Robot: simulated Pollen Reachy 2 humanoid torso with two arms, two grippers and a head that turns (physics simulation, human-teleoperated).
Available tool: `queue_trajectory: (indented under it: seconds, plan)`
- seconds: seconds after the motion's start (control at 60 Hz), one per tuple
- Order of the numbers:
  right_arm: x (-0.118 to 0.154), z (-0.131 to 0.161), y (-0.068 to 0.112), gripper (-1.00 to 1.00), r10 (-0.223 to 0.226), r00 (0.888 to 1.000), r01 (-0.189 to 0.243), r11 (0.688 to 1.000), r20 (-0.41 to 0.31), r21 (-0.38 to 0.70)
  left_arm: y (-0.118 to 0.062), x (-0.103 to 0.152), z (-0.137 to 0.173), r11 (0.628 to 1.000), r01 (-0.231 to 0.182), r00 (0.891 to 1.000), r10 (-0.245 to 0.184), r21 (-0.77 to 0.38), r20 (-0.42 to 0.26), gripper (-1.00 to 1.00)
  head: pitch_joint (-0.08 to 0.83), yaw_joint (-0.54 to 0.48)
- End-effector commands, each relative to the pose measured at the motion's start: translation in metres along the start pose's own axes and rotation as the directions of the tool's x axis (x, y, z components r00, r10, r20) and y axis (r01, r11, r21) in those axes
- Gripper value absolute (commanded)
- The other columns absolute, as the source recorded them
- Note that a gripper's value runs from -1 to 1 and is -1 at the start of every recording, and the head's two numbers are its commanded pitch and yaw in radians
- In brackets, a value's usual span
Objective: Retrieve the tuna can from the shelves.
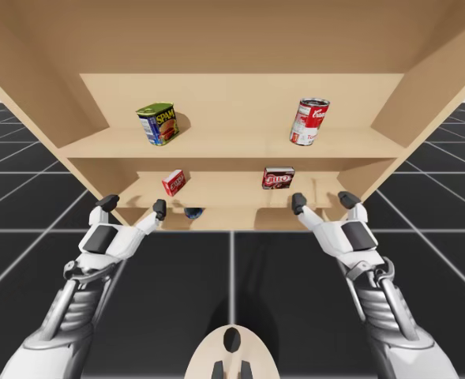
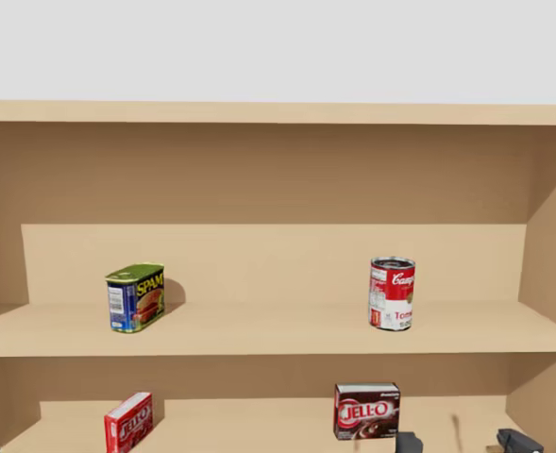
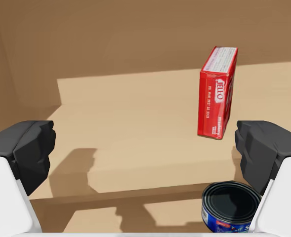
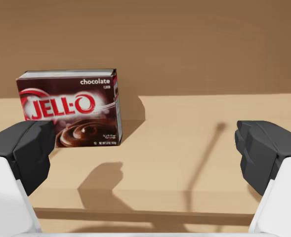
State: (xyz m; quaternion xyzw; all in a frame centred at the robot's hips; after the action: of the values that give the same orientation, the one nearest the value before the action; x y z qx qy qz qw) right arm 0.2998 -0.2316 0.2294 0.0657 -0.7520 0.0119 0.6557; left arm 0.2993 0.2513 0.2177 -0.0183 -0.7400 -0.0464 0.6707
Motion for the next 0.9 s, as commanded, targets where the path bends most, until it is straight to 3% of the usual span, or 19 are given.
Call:
queue_trajectory:
  seconds: [0.017,0.183,0.517,0.9]
  plan:
    - [-0.0035,0.0027,0.0075,-1.00,-0.040,0.999,0.041,0.999,0.020,-0.028,0.0004,-0.0003,-0.0005,1.000,0.000,1.000,0.000,0.000,-0.001,-1.00,0.011,-0.03]
    - [-0.0010,0.0033,0.0087,-1.00,-0.020,1.000,0.020,1.000,0.015,-0.014,-0.0001,-0.0010,-0.0005,1.000,0.002,1.000,-0.002,-0.005,0.000,-1.00,0.067,-0.04]
    - [-0.0042,0.0013,0.0068,-1.00,0.004,1.000,-0.004,1.000,0.004,-0.023,-0.0018,-0.0019,-0.0003,1.000,0.007,1.000,-0.007,-0.022,0.007,-1.00,0.328,0.00]
    - [-0.0071,0.0006,0.0091,-1.00,0.041,0.999,-0.042,0.999,-0.005,-0.030,-0.0032,-0.0009,0.0010,0.999,0.007,1.000,-0.007,-0.035,0.013,-1.00,0.547,0.17]
